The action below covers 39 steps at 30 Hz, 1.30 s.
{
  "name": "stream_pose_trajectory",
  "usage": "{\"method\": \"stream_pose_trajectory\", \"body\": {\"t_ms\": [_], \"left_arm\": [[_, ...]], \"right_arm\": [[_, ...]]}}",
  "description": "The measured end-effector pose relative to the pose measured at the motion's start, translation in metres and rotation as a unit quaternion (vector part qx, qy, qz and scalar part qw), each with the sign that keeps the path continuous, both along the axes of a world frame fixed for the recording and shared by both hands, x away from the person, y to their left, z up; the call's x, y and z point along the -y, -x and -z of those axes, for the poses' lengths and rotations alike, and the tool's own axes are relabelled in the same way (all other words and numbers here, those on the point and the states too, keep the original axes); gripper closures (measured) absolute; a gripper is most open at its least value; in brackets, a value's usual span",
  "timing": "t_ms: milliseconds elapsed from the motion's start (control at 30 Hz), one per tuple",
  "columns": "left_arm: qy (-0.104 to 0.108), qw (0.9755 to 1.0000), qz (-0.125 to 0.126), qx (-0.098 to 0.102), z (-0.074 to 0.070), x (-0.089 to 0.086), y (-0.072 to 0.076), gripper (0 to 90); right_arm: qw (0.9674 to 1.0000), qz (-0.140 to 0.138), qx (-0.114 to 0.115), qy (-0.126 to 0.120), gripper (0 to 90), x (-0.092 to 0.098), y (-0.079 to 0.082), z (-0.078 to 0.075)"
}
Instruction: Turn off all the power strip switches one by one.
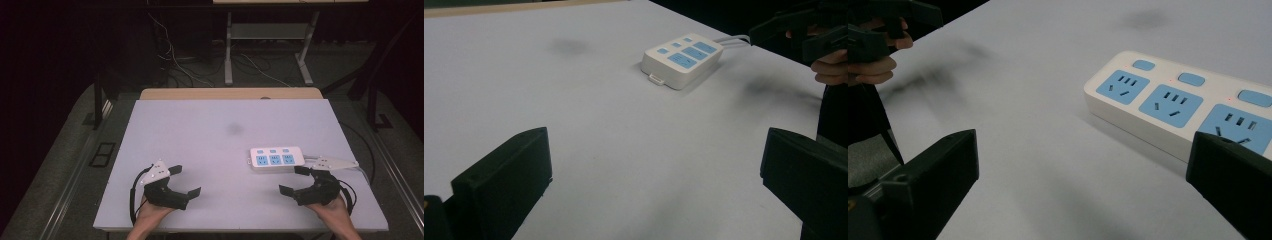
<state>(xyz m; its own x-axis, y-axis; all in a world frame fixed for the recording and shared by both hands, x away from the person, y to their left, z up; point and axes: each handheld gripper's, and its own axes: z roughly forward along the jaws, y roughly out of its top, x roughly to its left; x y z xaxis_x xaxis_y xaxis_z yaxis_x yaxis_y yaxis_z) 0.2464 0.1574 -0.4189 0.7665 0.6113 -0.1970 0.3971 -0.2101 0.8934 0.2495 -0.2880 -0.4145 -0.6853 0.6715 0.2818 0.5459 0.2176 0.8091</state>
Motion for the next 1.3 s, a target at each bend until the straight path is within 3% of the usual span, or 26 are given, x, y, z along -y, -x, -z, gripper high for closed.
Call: {"method": "stream_pose_trajectory", "body": {"t_ms": [433,933,1300], "left_arm": [[0.004,1.0,-0.001,-0.003,0.001,-0.001,-0.001,0.0],[0.01,0.9999,0.0,-0.006,0.001,-0.002,-0.001,0.0],[0.008,0.9999,-0.004,-0.008,0.002,-0.003,-0.002,0.0]], "right_arm": [[1.0,-0.003,-0.001,0.003,0.4,0.0,0.0,-0.001],[0.9997,-0.009,-0.002,0.025,0.4,-0.001,-0.002,-0.003],[0.9987,-0.014,-0.027,0.041,0.4,0.004,-0.006,-0.01]]}}
